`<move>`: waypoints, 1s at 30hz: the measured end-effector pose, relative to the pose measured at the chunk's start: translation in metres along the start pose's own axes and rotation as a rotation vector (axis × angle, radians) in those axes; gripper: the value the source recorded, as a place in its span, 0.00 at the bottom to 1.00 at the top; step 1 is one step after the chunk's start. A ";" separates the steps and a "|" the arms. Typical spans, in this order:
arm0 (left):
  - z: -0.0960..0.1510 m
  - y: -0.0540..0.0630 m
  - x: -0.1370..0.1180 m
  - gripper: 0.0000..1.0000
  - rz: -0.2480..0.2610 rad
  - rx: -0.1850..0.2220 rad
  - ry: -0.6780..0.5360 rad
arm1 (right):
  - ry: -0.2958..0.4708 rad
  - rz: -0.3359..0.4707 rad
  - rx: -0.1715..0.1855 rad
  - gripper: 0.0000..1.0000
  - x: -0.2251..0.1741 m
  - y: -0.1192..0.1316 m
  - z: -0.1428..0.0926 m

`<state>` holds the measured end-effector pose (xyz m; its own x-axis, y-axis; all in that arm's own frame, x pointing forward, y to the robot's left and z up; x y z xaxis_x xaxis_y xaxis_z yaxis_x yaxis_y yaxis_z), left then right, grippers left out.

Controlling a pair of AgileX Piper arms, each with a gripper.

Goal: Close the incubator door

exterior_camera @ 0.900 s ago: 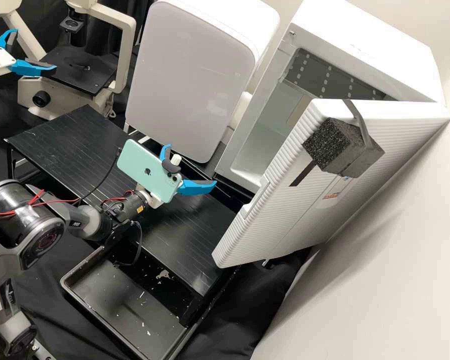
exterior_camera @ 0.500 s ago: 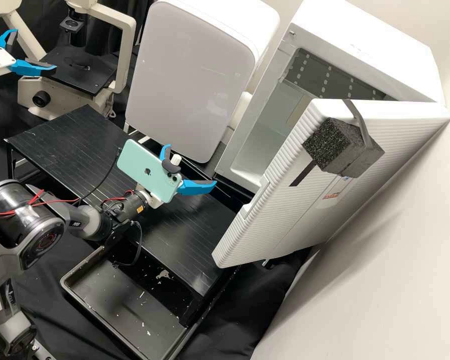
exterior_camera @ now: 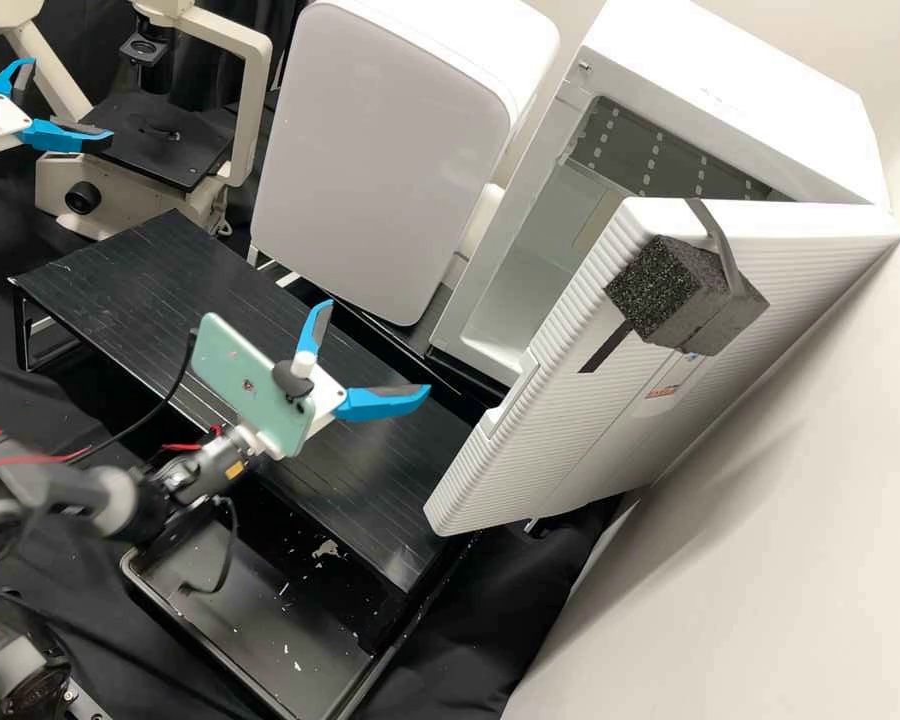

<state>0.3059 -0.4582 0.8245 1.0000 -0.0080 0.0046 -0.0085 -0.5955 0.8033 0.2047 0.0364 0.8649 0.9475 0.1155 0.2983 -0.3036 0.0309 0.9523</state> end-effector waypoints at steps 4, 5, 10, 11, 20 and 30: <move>0.000 0.000 0.000 1.00 0.000 0.000 0.000 | -0.034 0.124 0.000 1.00 -0.021 0.017 0.002; 0.000 0.000 0.000 1.00 0.000 0.000 0.000 | -0.056 0.150 -0.001 1.00 -0.024 0.021 0.005; 0.000 0.000 0.000 1.00 0.000 0.000 0.000 | -0.206 0.264 -0.014 1.00 -0.035 0.033 0.024; 0.000 0.000 0.000 1.00 0.000 0.000 0.000 | -0.236 0.287 -0.021 1.00 -0.037 0.036 0.027; 0.000 0.000 0.000 1.00 0.000 0.000 0.000 | -0.364 0.355 -0.050 1.00 -0.035 0.044 0.044; 0.000 0.000 0.000 1.00 0.000 0.000 0.000 | -0.405 0.314 -0.053 1.00 0.003 0.037 0.062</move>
<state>0.3059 -0.4582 0.8245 1.0000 -0.0080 0.0046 -0.0085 -0.5955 0.8033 0.2028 -0.0234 0.9051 0.7697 -0.2661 0.5803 -0.5744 0.1082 0.8114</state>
